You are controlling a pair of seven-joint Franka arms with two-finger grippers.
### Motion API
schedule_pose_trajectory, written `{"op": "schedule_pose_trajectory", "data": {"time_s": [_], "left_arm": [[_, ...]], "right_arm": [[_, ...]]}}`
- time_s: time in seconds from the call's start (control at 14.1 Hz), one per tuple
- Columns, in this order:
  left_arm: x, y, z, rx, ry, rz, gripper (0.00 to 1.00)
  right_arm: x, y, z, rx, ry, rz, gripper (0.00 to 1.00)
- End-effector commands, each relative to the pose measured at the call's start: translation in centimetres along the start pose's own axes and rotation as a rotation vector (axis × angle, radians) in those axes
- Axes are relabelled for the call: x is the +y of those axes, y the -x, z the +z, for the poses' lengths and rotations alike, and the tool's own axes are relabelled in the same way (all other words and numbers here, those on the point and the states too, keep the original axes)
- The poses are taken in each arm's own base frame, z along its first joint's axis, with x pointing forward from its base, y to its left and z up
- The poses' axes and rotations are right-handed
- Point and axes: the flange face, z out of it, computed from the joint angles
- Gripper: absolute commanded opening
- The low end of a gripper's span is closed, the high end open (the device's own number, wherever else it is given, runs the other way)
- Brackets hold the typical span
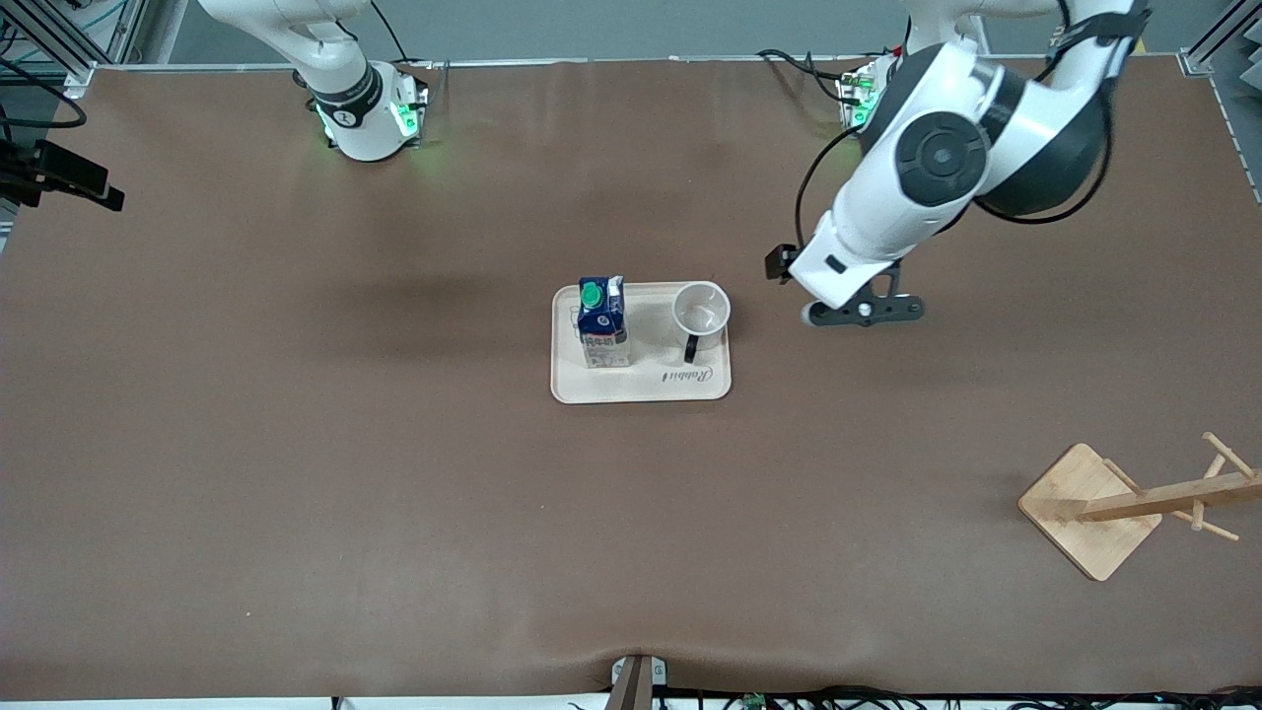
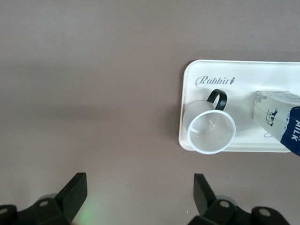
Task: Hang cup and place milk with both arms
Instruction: 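Grasp the white mug by its rim with the left gripper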
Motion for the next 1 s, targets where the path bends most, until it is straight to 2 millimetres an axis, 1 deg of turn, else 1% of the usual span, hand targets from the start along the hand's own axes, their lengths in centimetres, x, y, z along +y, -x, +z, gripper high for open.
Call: {"op": "schedule_pose_trajectory", "data": {"time_s": [0.0, 0.14, 0.21, 0.28, 0.36, 0.43, 0.5, 0.57, 0.71, 0.85, 0.92], "left_arm": [[2.0, 1.6, 4.3, 0.057, -0.019, 0.089, 1.00], [3.9, 2.1, 7.9, 0.046, -0.075, 0.172, 1.00], [4.3, 1.8, 9.5, 0.035, -0.108, 0.224, 0.99], [5.7, 2.3, 11.1, 0.029, -0.137, 0.289, 0.91], [6.4, 2.2, 12.6, 0.033, -0.155, 0.319, 0.90], [6.5, 1.8, 13.9, 0.035, -0.163, 0.335, 0.87], [6.7, 1.6, 15.1, 0.032, -0.154, 0.340, 0.85], [7.0, 1.4, 16.1, 0.034, -0.140, 0.343, 0.81], [7.4, 1.0, 17.5, 0.039, -0.118, 0.349, 0.76], [7.9, 0.5, 19.0, 0.051, -0.089, 0.353, 0.73], [8.0, 0.3, 19.7, 0.052, -0.077, 0.354, 0.65]], "right_arm": [[0.4, 0.4, -0.2, 0.002, -0.025, -0.002, 1.00], [0.4, 0.4, -0.1, -0.001, -0.024, -0.002, 1.00], [0.4, 0.4, -0.1, -0.001, -0.024, -0.002, 1.00], [0.4, 0.4, -0.1, -0.001, -0.024, -0.002, 1.00], [0.4, 0.4, -0.1, -0.001, -0.024, -0.002, 1.00], [0.4, 0.4, -0.1, -0.001, -0.024, -0.002, 1.00], [0.4, 0.4, -0.1, -0.001, -0.026, -0.002, 1.00], [0.4, 0.4, -0.1, -0.001, -0.027, -0.002, 1.00], [0.9, 0.4, -0.1, -0.002, -0.034, 0.009, 1.00], [0.8, 0.4, -0.1, -0.003, -0.040, 0.007, 1.00], [0.8, 0.4, 0.0, -0.004, -0.040, 0.007, 1.00]]}}
